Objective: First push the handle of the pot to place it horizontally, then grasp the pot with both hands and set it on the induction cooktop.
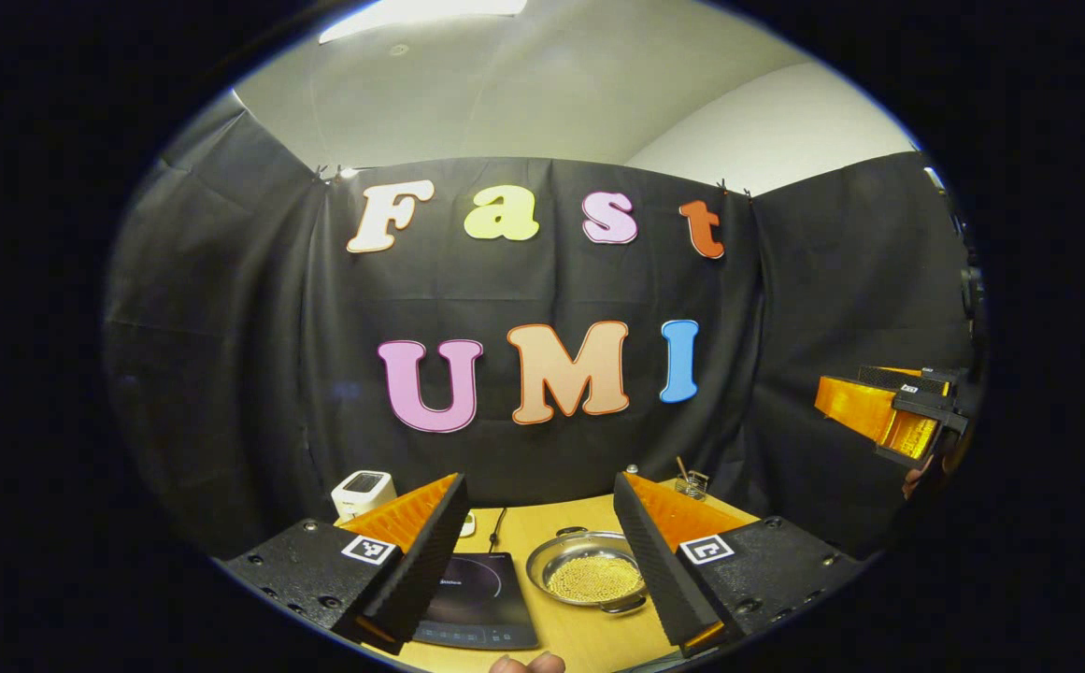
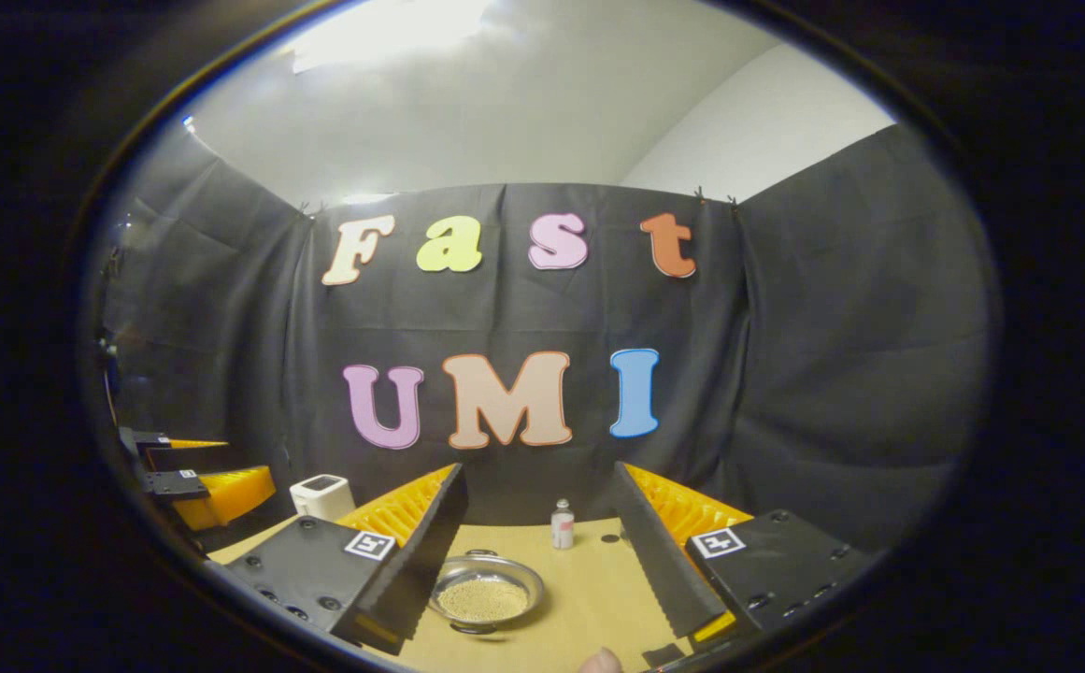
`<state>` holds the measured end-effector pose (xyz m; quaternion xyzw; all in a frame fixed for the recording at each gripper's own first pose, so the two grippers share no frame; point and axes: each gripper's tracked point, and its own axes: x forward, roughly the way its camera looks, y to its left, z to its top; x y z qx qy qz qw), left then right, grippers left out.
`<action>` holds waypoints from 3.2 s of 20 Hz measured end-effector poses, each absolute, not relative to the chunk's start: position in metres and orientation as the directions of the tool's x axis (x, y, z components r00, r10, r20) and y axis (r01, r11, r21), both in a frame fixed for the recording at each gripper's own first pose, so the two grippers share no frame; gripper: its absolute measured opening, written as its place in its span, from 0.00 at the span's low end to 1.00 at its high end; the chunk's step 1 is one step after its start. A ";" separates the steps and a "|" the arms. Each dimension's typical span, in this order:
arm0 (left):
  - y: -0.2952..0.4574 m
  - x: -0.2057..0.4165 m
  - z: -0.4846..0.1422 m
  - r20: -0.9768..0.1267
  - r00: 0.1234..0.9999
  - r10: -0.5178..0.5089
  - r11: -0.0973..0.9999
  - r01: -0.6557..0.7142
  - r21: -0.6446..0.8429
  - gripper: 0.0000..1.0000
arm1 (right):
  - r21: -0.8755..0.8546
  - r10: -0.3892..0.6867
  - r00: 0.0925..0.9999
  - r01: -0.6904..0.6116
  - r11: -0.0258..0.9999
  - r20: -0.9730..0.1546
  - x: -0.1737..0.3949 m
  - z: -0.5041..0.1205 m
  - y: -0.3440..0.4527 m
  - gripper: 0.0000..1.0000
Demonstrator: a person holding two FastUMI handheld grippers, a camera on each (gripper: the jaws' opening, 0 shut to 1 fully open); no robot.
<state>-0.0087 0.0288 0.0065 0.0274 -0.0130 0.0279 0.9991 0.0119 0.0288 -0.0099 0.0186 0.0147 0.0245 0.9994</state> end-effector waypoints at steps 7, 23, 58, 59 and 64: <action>0.068 -0.018 0.005 0.042 0.995 0.090 0.994 -0.092 0.063 0.91 | 0.027 0.087 0.995 -0.086 0.996 -0.057 0.022 -0.022 0.072 0.81; 0.107 0.009 -0.024 -0.031 0.982 0.188 0.982 -0.187 0.032 0.91 | 0.036 0.159 0.931 -0.156 0.987 -0.330 0.058 -0.124 0.103 0.02; 0.184 0.122 -0.112 -0.143 0.986 0.090 0.990 -0.104 -0.097 0.92 | 0.149 0.216 0.520 -0.169 0.974 -0.826 0.056 -0.401 0.204 0.03; 0.188 0.121 -0.119 -0.158 0.983 0.094 0.990 -0.110 -0.092 0.92 | 0.164 0.221 0.494 -0.157 0.974 -0.841 0.053 -0.411 0.207 0.03; 0.202 0.116 -0.130 -0.186 0.976 0.114 0.985 -0.136 -0.109 0.95 | 0.164 0.219 0.399 -0.166 0.972 -0.891 0.043 -0.447 0.218 0.03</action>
